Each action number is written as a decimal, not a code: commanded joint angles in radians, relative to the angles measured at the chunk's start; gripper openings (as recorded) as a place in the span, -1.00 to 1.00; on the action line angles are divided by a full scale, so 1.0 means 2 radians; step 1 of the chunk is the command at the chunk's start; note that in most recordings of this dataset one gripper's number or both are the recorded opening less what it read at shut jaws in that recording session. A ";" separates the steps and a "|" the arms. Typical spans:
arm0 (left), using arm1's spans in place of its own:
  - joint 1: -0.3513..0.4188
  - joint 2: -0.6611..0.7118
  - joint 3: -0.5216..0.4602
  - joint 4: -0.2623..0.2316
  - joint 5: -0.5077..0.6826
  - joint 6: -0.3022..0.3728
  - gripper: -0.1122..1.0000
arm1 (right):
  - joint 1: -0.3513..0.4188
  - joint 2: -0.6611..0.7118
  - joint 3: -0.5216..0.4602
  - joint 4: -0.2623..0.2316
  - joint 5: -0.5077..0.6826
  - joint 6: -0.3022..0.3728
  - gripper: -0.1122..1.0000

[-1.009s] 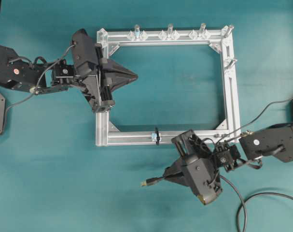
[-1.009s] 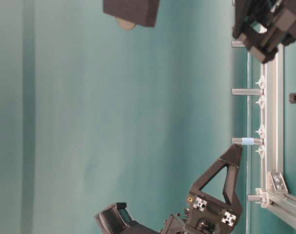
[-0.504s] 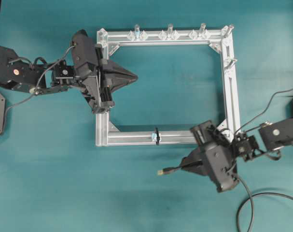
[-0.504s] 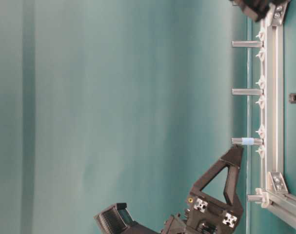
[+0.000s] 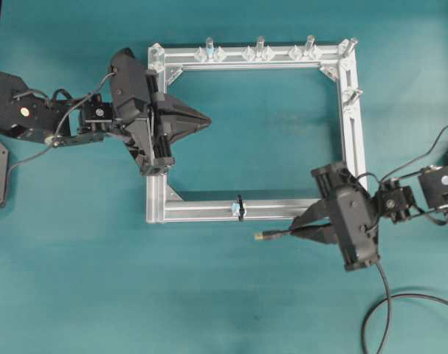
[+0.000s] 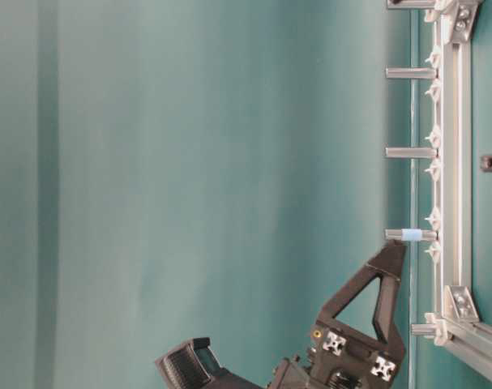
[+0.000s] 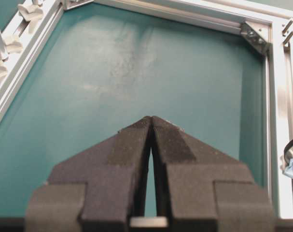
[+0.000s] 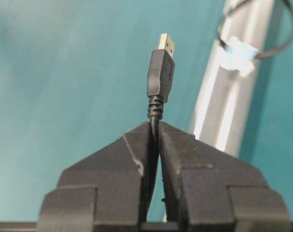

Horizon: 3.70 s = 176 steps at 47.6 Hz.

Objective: Insert the wire through the string loop located in the center.
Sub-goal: 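Lift the cable and carry it left toward the zip-tie loop, then push the plug end through the zip-tie loop with the right gripper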

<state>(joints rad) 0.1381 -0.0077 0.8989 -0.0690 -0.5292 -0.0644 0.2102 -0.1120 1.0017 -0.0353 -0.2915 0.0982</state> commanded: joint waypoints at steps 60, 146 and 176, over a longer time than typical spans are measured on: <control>-0.012 -0.012 -0.008 0.001 -0.002 -0.003 -0.80 | -0.021 -0.018 0.027 0.119 -0.029 -0.002 -0.68; -0.018 -0.014 -0.005 0.001 -0.002 -0.002 -0.80 | -0.031 0.069 -0.067 0.118 -0.029 -0.003 -0.68; -0.019 -0.014 -0.005 0.001 -0.002 -0.002 -0.80 | -0.045 0.096 -0.109 0.117 -0.029 -0.003 -0.68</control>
<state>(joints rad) 0.1043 -0.0107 0.8989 -0.0690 -0.5292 -0.0644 0.1212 0.0905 0.8053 0.1994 -0.3421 0.0936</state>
